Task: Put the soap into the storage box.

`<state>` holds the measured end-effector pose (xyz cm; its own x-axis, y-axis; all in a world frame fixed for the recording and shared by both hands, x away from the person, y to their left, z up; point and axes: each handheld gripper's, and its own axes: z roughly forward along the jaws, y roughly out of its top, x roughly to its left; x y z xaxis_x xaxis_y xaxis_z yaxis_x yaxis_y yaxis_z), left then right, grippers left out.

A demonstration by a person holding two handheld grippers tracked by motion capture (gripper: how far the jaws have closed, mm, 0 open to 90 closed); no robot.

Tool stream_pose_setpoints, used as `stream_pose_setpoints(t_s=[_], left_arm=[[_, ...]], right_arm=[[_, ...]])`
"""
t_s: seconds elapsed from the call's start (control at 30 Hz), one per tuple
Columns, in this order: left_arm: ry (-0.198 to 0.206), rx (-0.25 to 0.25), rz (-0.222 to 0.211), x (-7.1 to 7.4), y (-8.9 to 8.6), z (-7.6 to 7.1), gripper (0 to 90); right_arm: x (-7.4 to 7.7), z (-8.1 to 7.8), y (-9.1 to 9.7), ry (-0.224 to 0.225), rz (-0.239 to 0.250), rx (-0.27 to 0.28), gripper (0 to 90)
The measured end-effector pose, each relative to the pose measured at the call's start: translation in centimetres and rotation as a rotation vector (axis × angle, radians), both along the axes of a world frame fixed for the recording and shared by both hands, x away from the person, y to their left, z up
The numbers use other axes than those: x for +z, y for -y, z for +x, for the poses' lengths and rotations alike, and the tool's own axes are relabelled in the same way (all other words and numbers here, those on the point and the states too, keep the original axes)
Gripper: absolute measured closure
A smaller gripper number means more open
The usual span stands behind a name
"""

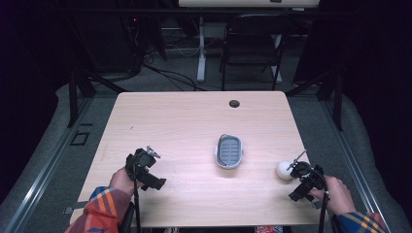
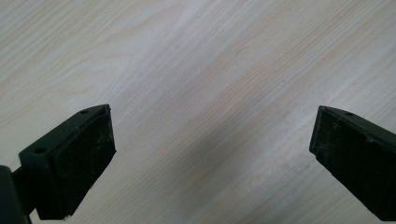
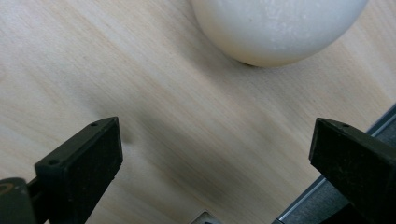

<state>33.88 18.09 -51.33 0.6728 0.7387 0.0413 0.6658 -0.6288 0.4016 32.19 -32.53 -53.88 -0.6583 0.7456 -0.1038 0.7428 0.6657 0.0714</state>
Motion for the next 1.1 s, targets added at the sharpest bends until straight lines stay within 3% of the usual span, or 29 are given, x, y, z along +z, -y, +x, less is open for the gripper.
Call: stream_pose_setpoints(t_s=[0.07, 0.13, 0.17, 0.2, 0.23, 0.27, 0.3, 0.37, 0.6, 0.63, 0.67, 0.7, 0.73, 0.83, 0.87, 1.1], left_arm=[[0.007, -0.011, -0.01, 0.1, 0.0, 0.0, 0.0], [0.007, -0.015, -0.013, 0.1, 0.1, 0.0, 0.0], [0.007, -0.015, -0.013, 0.1, 0.1, 0.0, 0.0], [0.008, -0.014, -0.015, 0.1, 0.1, 0.0, 0.0], [0.006, -0.015, -0.014, 0.1, 0.1, 0.0, 0.0], [0.004, -0.017, -0.013, 0.1, 0.1, 0.0, 0.0], [0.005, -0.019, -0.016, 0.1, 0.0, 0.0, 0.0], [0.014, -0.022, -0.038, 0.2, -0.1, -0.1, 0.0], [0.013, -0.032, -0.046, 0.3, 0.0, -0.1, 0.0], [0.013, -0.033, -0.047, 0.3, 0.0, -0.1, 0.0], [0.012, -0.034, -0.052, 0.3, -0.1, -0.1, 0.0], [0.012, -0.034, -0.052, 0.3, -0.1, -0.1, 0.0], [0.013, -0.036, -0.053, 0.3, -0.1, -0.1, 0.0], [0.015, -0.039, -0.06, 0.3, -0.1, -0.2, 0.0], [0.016, -0.039, -0.061, 0.3, -0.1, -0.2, 0.0], [0.014, -0.038, -0.054, 0.3, -0.1, -0.2, 0.0]], right_arm=[[0.0, 0.0, 0.0, 0.005, 0.007, 0.002, 2.6], [-0.3, -0.2, 0.1, 0.024, 0.037, -0.037, 2.7], [-0.3, -0.2, 0.1, 0.024, 0.037, -0.037, 2.7], [0.1, 0.1, 0.3, -0.004, 0.001, -0.008, 2.7], [-0.2, -0.1, 0.3, 0.024, 0.049, -0.043, 2.7], [0.2, 0.1, 0.4, -0.005, 0.037, -0.019, 2.7], [0.2, 0.1, 0.4, -0.005, 0.037, -0.019, 2.7], [0.3, 0.0, 0.4, 0.014, 0.079, -0.031, 2.5], [0.7, 0.1, 0.5, 0.024, 0.09, -0.037, 0.0], [0.6, -0.1, 0.5, 0.043, 0.123, -0.064, 0.0], [0.9, 0.1, 0.5, 0.026, 0.091, -0.04, 0.0], [0.7, 0.0, 0.5, 0.053, 0.122, -0.063, 0.0], [0.8, 0.1, 0.5, 0.048, 0.131, -0.065, 0.0], [1.0, 0.2, 0.5, 0.039, 0.111, -0.048, 0.0], [1.1, 0.3, 0.5, 0.046, 0.098, -0.042, 0.0], [1.1, 0.3, 0.2, 0.105, 0.146, -0.067, 0.0]])
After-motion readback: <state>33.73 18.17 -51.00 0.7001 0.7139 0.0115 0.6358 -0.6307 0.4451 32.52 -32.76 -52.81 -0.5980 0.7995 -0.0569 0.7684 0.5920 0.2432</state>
